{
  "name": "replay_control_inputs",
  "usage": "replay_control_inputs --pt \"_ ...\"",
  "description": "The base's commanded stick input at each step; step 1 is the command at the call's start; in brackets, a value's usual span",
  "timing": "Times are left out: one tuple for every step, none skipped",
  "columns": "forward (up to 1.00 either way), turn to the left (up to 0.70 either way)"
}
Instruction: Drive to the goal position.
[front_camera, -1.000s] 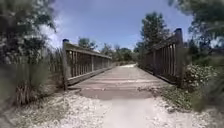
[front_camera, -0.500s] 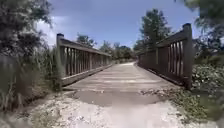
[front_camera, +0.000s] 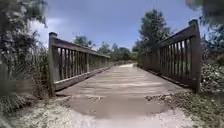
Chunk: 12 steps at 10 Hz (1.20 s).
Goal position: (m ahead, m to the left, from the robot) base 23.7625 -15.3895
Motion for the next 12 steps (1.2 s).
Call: replay_control_inputs --pt "0.50 0.00" --pt "0.50 0.00" --pt "0.50 0.00" --pt "0.50 -0.14" --pt "0.50 -0.50" --pt "0.50 -0.50" --pt "0.50 -0.50" --pt "0.50 -0.46" --pt "0.50 -0.13" --pt "0.50 0.00" --pt "0.50 0.00" --pt "0.50 0.00"
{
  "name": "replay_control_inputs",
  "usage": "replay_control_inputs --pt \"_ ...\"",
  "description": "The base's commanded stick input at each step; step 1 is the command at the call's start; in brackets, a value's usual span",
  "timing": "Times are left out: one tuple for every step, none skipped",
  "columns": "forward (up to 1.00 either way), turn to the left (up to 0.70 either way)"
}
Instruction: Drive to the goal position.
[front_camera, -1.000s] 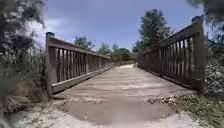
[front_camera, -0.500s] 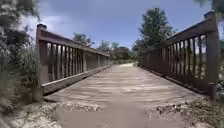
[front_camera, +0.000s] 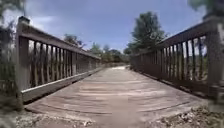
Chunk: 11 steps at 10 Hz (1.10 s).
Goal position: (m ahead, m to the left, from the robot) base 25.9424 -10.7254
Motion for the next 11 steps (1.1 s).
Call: replay_control_inputs --pt "0.50 0.00" --pt "0.50 0.00" --pt "0.50 0.00" --pt "0.50 0.00" --pt "0.50 0.00" --pt "0.50 0.00" --pt "0.50 0.00" --pt "0.50 0.00" --pt "0.50 0.00" --pt "0.50 0.00" --pt "0.50 0.00"
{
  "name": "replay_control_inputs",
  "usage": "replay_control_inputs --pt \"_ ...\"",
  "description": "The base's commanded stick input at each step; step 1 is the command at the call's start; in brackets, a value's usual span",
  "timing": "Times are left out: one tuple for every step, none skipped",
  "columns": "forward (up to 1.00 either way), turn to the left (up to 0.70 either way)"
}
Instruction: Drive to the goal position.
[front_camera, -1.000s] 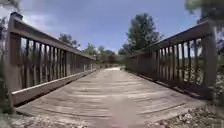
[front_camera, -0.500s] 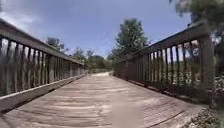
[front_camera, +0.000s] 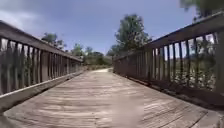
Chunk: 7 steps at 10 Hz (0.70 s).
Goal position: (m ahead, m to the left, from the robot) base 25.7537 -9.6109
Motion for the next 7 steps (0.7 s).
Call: replay_control_inputs --pt "0.50 0.00" --pt "0.50 0.00" --pt "0.50 0.00" --pt "0.50 0.00" --pt "0.50 0.00" --pt "0.50 0.00" --pt "0.50 0.00"
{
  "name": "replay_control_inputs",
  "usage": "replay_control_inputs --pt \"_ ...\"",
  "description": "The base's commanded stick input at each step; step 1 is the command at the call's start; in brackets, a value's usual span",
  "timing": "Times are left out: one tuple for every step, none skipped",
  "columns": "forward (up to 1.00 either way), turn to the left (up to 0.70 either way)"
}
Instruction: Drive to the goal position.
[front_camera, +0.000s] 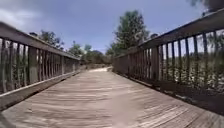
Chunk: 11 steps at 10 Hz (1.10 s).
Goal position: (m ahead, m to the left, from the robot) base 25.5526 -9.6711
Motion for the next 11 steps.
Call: replay_control_inputs --pt "0.50 0.00" --pt "0.50 0.00" --pt "0.50 0.00" --pt "0.50 0.00" --pt "0.50 0.23" --pt "0.50 0.50" --pt "0.50 0.50" --pt "0.50 0.50" --pt "0.50 0.48" --pt "0.50 0.00" --pt "0.50 0.00"
